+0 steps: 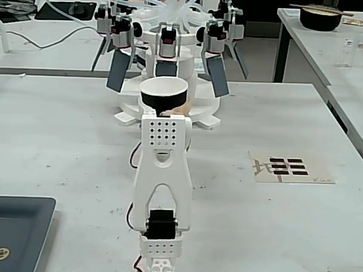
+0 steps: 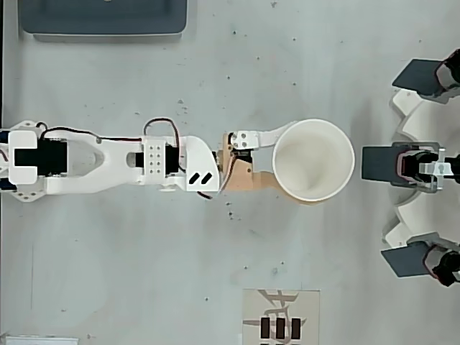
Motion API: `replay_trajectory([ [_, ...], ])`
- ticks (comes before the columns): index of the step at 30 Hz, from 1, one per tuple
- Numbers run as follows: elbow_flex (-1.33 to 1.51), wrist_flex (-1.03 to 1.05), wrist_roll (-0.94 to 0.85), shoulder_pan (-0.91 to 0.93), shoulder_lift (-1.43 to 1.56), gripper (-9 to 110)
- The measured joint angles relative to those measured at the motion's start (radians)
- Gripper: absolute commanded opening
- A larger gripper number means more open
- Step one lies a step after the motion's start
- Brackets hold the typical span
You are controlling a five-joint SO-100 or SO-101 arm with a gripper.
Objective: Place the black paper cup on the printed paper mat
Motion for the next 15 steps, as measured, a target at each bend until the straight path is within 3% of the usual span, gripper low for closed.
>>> replay_trajectory([
  [15, -0.046, 0.003, -0.029, 0.064, -0.006, 12],
])
